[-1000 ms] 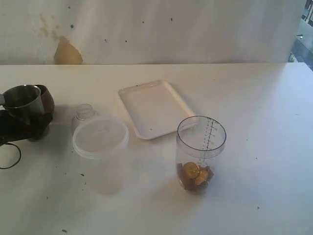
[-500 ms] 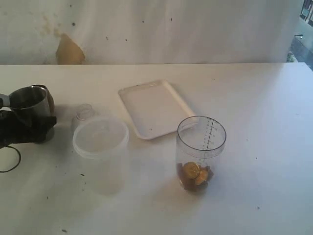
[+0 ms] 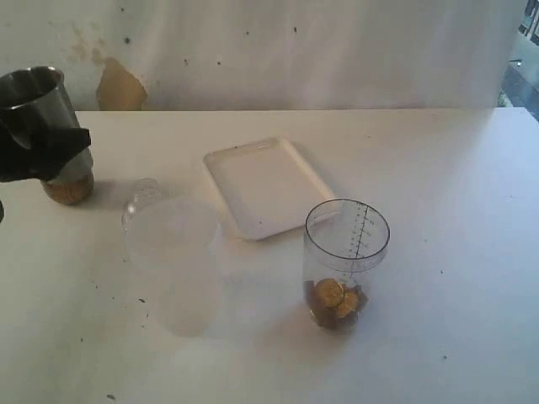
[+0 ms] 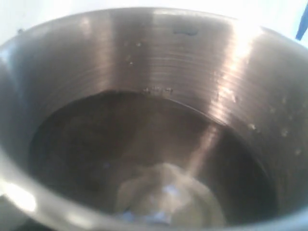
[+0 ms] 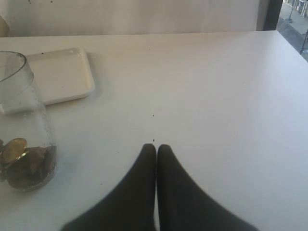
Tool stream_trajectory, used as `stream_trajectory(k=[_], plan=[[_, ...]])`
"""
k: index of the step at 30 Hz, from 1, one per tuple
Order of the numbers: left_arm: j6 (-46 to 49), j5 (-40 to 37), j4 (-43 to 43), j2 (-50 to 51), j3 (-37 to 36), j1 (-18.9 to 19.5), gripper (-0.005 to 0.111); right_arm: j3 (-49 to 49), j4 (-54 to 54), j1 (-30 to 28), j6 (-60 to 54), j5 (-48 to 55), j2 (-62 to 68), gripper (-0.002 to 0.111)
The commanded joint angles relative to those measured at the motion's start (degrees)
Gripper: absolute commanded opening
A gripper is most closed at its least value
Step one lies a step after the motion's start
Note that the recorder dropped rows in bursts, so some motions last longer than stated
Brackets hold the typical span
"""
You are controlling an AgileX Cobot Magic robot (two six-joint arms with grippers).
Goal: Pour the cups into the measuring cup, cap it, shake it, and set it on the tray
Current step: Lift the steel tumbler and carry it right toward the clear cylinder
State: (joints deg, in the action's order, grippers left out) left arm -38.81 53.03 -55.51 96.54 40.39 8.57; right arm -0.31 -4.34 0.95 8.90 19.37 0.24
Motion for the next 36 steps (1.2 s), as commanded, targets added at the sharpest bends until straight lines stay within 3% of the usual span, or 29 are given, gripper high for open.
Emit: stream_trajectory(k=[1, 9, 16, 28, 36], plan=[[-6.7, -4.0, -2.0, -5.3, 4.6, -6.5, 0.000, 0.3, -0.2, -0.3, 0.1, -0.1, -0.2, 0.000], [-9.2, -15.5, -2.0, -5.7, 13.0, -23.3, 0.000, 0.3, -0.2, -0.3, 0.1, -0.1, -0.2, 0.000], [-9.2, -16.8, -1.4, -3.1, 16.3, -33.1, 0.000, 0.3, -0.2, -0.3, 0.1, -0.1, -0.2, 0.000], [-7.3, -18.4, -0.7, 6.1, 24.4, -42.6, 0.000, 0.3, -0.2, -0.3, 1.5, -0.1, -0.2, 0.000], [-3.0, -18.5, -1.4, 10.8, 28.7, -44.6, 0.000, 0.3, -0.2, -0.3, 1.5, -0.1, -0.2, 0.000]])
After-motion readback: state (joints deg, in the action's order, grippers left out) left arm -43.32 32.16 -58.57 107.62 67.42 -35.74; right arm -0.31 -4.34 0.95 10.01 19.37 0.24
